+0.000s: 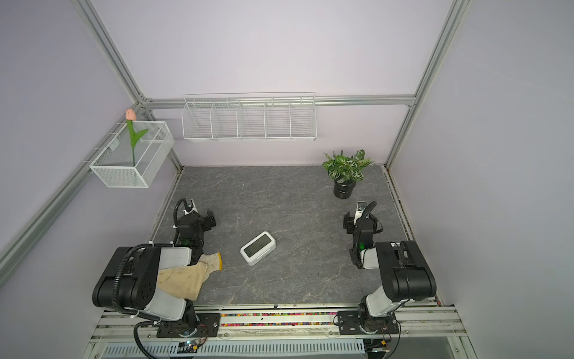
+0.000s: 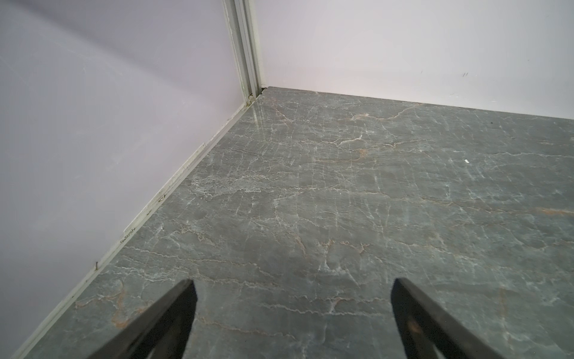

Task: Insert the battery into the alarm
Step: Reset both arms

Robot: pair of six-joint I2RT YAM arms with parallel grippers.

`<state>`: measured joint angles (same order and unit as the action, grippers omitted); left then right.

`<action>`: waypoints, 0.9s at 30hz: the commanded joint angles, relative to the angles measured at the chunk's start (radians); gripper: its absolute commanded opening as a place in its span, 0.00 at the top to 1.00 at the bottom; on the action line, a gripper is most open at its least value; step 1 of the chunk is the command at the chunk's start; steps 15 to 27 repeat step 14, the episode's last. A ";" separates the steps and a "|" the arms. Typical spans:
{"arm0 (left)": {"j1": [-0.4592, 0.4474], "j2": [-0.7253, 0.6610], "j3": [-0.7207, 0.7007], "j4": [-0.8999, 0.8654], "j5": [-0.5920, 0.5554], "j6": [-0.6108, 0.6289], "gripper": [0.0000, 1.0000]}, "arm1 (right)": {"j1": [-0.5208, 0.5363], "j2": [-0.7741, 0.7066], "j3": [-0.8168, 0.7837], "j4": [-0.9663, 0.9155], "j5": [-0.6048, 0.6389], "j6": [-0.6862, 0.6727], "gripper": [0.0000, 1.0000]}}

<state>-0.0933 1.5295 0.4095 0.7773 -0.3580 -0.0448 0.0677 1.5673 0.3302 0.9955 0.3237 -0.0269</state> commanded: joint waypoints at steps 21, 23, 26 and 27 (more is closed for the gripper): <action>0.006 -0.012 0.015 0.003 0.010 -0.010 0.01 | 0.012 -0.008 -0.044 0.110 -0.015 -0.038 0.11; 0.006 -0.012 0.015 0.003 0.010 -0.010 0.01 | 0.012 -0.008 -0.044 0.110 -0.015 -0.038 0.11; 0.006 -0.012 0.015 0.003 0.010 -0.010 0.01 | 0.012 -0.008 -0.044 0.110 -0.015 -0.038 0.11; 0.006 -0.012 0.015 0.003 0.010 -0.010 0.01 | 0.012 -0.008 -0.044 0.110 -0.015 -0.038 0.11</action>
